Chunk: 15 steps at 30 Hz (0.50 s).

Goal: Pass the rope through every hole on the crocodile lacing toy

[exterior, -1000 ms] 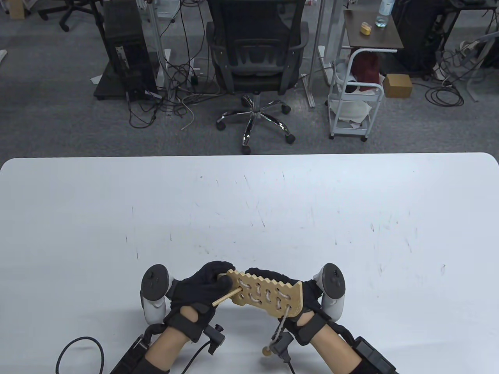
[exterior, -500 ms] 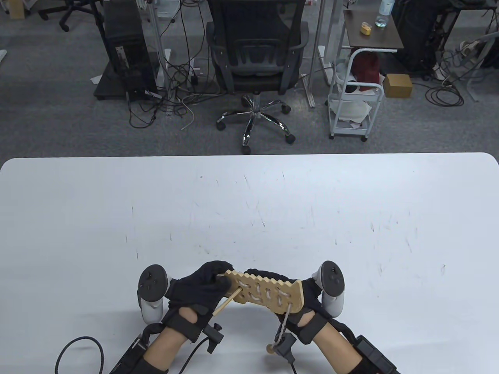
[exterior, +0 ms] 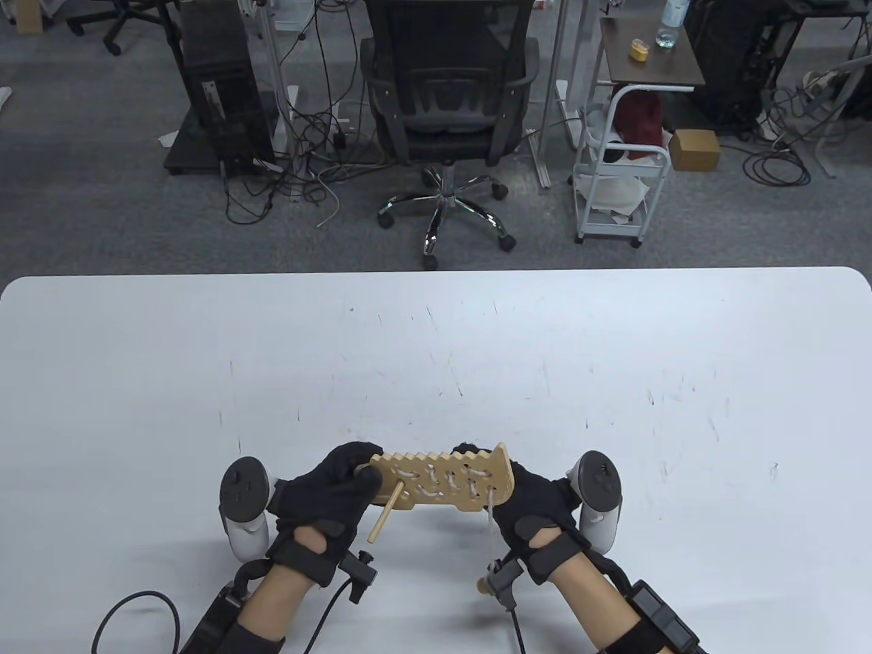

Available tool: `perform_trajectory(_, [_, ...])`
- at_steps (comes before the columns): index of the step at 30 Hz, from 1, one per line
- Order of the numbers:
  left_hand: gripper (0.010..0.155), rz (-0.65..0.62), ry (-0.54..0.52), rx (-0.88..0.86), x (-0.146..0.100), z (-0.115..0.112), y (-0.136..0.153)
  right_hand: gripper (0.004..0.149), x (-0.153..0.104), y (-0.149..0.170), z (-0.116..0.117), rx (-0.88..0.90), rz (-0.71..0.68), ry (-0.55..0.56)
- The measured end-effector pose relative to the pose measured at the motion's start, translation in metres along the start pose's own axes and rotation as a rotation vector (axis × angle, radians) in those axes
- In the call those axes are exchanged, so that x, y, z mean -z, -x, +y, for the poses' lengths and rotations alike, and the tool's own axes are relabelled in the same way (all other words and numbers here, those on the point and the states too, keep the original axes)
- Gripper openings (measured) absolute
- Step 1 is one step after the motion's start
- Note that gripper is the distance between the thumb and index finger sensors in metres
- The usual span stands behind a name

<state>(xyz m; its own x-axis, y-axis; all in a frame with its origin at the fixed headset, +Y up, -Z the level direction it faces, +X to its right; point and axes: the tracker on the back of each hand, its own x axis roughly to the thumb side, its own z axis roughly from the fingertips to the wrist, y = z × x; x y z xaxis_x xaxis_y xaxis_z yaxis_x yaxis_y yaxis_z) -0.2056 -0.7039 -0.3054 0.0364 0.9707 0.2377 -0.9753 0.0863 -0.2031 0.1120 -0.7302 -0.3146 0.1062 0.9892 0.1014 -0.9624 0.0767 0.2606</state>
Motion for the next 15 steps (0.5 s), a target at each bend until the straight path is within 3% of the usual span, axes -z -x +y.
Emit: perform_trajectory(15, [0.051, 0.03, -0.125, 0.088, 0.004, 0.029, 0.006, 0.041, 0.001, -0.009, -0.032, 0.02, -0.027, 0.166])
